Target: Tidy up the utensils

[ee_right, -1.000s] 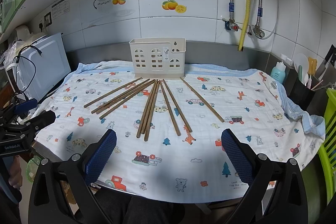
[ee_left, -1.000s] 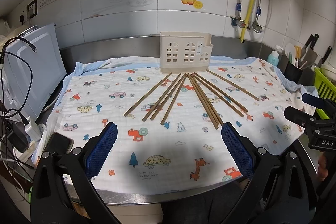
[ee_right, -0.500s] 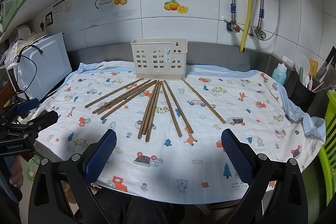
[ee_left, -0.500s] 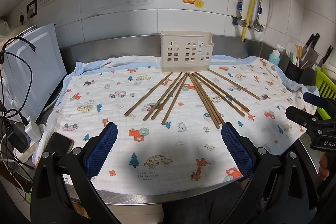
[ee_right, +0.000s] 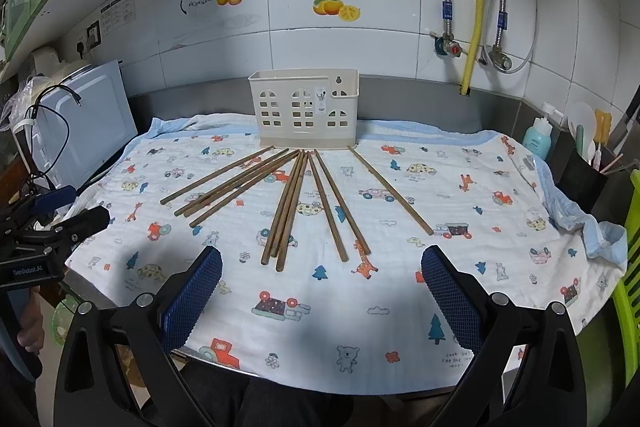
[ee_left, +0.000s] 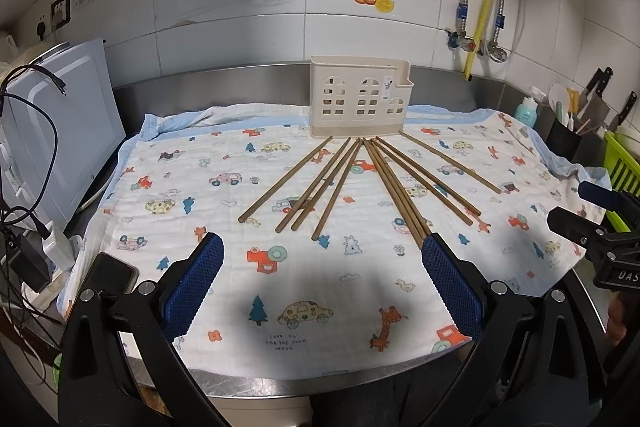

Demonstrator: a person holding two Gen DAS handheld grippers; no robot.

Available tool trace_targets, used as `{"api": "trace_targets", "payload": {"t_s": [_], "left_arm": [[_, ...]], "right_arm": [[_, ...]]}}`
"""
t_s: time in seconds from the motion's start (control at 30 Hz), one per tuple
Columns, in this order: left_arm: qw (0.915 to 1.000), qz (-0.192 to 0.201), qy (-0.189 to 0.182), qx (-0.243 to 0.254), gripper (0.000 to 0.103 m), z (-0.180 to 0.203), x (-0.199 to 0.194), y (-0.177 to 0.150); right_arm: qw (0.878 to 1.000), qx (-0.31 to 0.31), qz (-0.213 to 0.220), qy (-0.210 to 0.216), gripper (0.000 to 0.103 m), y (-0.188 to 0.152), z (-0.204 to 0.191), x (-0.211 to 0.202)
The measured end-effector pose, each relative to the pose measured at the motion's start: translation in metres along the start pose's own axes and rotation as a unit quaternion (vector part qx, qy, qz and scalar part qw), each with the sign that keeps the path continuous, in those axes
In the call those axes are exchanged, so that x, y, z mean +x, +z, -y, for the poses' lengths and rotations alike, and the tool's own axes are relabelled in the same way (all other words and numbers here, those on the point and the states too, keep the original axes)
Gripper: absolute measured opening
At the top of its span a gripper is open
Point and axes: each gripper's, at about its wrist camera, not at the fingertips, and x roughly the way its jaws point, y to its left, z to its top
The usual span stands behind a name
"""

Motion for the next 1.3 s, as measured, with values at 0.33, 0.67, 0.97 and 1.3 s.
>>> {"api": "trace_targets", "payload": {"t_s": [0.33,0.67,0.97,1.3], "left_arm": [[1.0000,0.003,-0.001,-0.003,0.098,-0.015,0.016,0.004],[0.9999,-0.006,0.010,0.011,0.092,-0.044,0.046,0.012],[0.9982,-0.043,-0.015,0.038,0.060,-0.059,0.098,0.024],[0.9915,-0.097,-0.040,0.077,0.029,-0.060,0.162,0.033]], "right_arm": [[1.000,0.003,-0.002,0.002,0.097,0.005,0.010,0.017],[1.000,0.017,-0.007,0.017,0.096,0.007,0.031,0.038],[1.000,0.002,-0.021,0.018,0.096,0.012,0.048,0.062],[0.998,-0.006,-0.046,0.038,0.084,0.024,0.068,0.097]]}}
